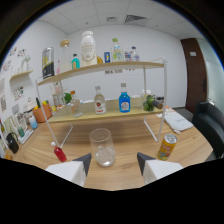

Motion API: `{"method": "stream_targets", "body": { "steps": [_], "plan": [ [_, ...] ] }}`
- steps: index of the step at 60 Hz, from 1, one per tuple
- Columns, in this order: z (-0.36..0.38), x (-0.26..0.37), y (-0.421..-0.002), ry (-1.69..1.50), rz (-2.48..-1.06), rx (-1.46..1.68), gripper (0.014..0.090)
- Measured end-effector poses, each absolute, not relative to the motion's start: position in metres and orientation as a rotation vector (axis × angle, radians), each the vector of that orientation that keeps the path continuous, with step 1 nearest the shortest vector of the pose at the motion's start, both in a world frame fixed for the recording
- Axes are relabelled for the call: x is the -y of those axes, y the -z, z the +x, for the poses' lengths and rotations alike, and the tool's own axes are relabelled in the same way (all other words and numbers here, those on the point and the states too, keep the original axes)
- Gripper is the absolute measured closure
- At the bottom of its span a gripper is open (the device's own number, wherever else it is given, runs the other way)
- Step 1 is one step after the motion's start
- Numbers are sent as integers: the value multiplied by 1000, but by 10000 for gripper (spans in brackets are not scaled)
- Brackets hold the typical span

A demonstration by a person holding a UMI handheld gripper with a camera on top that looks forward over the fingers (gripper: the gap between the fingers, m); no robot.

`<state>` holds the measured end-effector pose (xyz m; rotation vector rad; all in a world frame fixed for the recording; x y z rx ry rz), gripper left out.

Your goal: Make me a cup of Vodka Sunrise.

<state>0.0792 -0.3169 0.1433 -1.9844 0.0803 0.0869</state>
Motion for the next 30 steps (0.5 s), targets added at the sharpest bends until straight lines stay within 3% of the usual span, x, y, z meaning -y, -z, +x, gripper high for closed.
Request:
{"method": "stream_targets", "body": {
  "steps": [6,13,30],
  "plan": [
    [51,310,-144,-111,-1981,-84,197],
    [19,283,-178,-138,-1908,-55,195],
    [-44,179,-231,-158,-1788,13,212]
  ]
}}
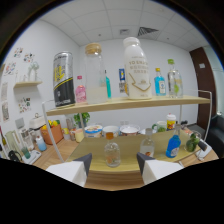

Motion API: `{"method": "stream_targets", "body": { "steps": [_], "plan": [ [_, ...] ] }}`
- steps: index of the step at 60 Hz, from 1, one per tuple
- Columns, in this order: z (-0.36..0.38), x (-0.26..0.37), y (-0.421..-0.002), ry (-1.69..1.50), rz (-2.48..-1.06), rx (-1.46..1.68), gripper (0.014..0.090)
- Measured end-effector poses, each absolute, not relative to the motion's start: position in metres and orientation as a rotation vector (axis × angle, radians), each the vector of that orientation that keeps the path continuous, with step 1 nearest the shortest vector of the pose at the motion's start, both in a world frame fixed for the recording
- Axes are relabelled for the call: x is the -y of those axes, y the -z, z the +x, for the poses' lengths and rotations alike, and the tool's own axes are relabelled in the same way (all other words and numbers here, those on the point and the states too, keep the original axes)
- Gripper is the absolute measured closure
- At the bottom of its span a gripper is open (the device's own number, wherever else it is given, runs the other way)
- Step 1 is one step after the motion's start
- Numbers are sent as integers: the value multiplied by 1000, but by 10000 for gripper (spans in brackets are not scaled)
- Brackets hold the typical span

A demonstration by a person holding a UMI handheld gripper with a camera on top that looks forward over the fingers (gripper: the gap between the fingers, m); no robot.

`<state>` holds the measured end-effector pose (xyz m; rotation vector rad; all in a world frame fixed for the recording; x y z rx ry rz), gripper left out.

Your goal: Make me a cup of Vodka Sunrise.

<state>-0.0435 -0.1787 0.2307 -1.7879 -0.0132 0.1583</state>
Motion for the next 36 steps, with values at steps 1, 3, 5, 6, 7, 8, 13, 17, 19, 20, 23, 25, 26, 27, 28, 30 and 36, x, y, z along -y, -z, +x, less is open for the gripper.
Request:
{"method": "stream_targets", "body": {
  "steps": [1,3,5,6,7,8,13,17,19,20,23,25,26,27,28,30,36],
  "plan": [
    [-46,173,-231,-155,-1785,16,217],
    [-51,162,-228,-152,-1790,24,230],
    [-56,152,-226,-148,-1801,34,246],
    [-57,147,-224,-144,-1805,39,252],
    [-59,143,-222,-139,-1811,43,268],
    [-59,138,-219,-131,-1818,45,282],
    [-59,122,-203,-89,-1863,42,376],
    [-55,112,-189,-51,-1911,22,476],
    [-54,109,-187,-40,-1915,13,523],
    [-53,109,-186,-38,-1915,9,543],
    [-53,108,-184,-33,-1913,7,613],
    [-53,107,-184,-29,-1907,11,675],
    [-52,107,-185,-23,-1903,13,676],
    [-52,107,-185,-17,-1900,14,676],
    [-51,107,-184,-12,-1900,17,679],
    [-52,108,-185,-8,-1897,22,680],
    [-53,110,-186,-6,-1896,40,687]
  ]
}}
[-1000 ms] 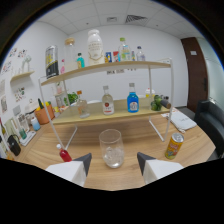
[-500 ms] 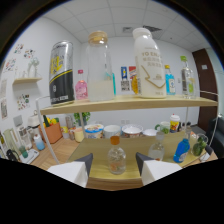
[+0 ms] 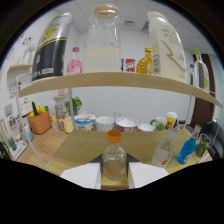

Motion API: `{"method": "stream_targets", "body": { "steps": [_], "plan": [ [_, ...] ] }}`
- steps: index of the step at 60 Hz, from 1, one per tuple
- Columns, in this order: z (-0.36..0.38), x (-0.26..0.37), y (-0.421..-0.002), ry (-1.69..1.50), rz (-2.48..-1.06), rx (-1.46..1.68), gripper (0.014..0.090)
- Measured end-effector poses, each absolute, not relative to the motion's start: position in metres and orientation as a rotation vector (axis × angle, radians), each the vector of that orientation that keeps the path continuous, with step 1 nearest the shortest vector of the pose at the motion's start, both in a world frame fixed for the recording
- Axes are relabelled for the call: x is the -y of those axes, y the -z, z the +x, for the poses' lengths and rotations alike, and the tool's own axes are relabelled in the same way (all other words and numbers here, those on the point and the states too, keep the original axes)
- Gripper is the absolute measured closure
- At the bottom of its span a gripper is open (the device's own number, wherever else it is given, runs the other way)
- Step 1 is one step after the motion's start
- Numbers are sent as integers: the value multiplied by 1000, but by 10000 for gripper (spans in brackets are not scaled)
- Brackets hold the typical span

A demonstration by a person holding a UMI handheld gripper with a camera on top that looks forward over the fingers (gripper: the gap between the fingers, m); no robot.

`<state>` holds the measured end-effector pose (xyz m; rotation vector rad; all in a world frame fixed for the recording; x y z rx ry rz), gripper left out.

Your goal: Make me a cup of Vodka Sunrise.

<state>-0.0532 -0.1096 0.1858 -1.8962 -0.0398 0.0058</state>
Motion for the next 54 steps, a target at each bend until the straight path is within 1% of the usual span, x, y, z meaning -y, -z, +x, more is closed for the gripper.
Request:
{"method": "stream_targets", "body": {
  "steps": [5,13,20,26,33,44,49,54],
  "plan": [
    [-55,113,-195,-6,-1874,65,692],
    [-58,130,-225,-20,-1826,88,692],
    [-61,158,-245,-65,-1796,81,692],
    [-63,190,-248,-90,-1791,81,694],
    [-65,226,-229,-92,-1815,88,695],
    [-68,278,-163,-111,-1924,70,693],
    [-69,290,-143,-105,-1955,72,694],
    [-70,290,-134,-108,-1959,68,693]
  ]
}}
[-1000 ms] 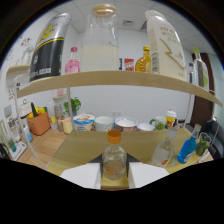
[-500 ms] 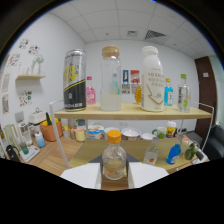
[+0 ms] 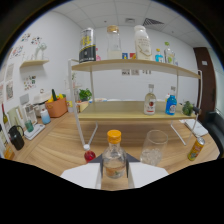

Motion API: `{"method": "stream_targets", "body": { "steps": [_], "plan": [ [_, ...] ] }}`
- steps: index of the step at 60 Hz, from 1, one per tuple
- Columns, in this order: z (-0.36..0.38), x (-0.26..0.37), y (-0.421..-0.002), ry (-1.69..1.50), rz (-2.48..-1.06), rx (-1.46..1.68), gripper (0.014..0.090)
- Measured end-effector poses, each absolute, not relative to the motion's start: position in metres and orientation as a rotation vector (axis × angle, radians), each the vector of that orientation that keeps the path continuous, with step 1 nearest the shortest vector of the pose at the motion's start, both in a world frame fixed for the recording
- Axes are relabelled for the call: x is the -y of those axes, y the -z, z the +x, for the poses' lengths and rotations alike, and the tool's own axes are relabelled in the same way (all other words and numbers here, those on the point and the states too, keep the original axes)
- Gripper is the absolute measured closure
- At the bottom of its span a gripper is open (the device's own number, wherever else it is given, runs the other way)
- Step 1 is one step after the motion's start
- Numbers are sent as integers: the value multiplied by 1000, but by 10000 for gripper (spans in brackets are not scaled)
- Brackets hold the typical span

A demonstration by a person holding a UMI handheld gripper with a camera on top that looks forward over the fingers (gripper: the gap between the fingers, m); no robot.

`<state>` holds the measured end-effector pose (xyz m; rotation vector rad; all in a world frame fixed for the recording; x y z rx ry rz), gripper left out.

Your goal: Make me a cup of Vodka Sunrise.

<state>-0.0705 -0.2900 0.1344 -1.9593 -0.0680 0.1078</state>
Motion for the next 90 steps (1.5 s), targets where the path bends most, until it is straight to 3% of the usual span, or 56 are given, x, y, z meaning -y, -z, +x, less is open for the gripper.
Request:
{"method": "stream_targets", "body": {
  "steps": [12,36,68,74,84,90],
  "plan": [
    [-66,252,-112,-92,-1965,30,695],
    [-64,201,-28,-47,-2103,20,693],
    [-67,214,-13,-77,-2195,31,675],
    [-68,217,-24,-101,-2177,42,543],
    [-74,234,-70,-145,-2123,93,213],
    [-77,251,-114,-183,-2063,105,192]
  ]
}}
